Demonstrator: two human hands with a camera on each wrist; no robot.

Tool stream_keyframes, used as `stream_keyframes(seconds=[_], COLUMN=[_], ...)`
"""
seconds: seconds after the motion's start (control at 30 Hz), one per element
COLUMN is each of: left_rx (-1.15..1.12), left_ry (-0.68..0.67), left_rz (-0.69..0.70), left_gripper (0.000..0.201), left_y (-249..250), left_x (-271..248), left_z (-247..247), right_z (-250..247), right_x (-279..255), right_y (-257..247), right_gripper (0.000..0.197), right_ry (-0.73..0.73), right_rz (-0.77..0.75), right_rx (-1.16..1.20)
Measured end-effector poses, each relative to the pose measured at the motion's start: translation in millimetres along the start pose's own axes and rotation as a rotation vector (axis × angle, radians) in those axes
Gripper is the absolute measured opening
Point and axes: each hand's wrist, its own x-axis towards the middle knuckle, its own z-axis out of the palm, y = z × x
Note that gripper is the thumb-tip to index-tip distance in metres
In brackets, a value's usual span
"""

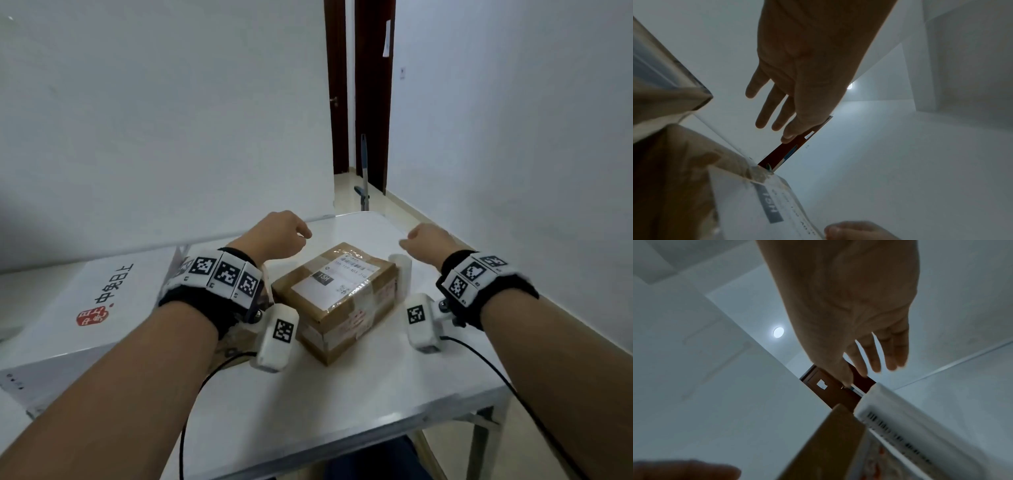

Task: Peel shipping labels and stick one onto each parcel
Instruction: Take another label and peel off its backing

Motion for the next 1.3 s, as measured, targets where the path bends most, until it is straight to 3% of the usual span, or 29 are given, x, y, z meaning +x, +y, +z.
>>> stream_keyframes(seconds=[0.1, 0.2, 0.3, 0.6, 0.9, 1.1, 1.3], left_rx=[-0.013, -0.024, -0.022, -0.030, -0.020, 0.151, 0.197], left_ry=[0.014, 0.024, 0.039, 0.032, -0.110, -0.091, -0.070], left_rz=[0.037, 0.063, 0.095, 0.177, 0.525, 0.525, 0.496], left_gripper=[0.031, 0.030, 0.030, 0.030, 0.029, 0.019, 0.011], left_y=[10.1, 20.7, 28.2, 46.9, 102.4, 108.2, 102.7], left_x=[10.9, 18.7, 22.9, 26.5, 30.1, 40.2, 41.1], left_z=[-0.4, -0.1, 0.1, 17.9, 51.0, 56.5, 55.0], right_z=[6.4, 8.2, 5.1, -6.6, -14.0, -21.1, -28.6], right_x=[2.6, 5.1, 7.4, -5.2, -16.7, -21.6, -24.6], right_y=[3.7, 5.3, 6.0, 16.4, 24.3, 28.7, 25.3], right_gripper=[0.027, 0.039, 0.035, 0.038, 0.034, 0.042, 0.030], right_ry=[-0.088, -0.005, 0.071, 0.052, 0.075, 0.064, 0.126], right_rz=[0.015, 0.014, -0.024, -0.056, -0.035, -0.047, -0.025], right_rx=[-0.064, -0.118, -0.061, 0.019, 0.049, 0.101, 0.101])
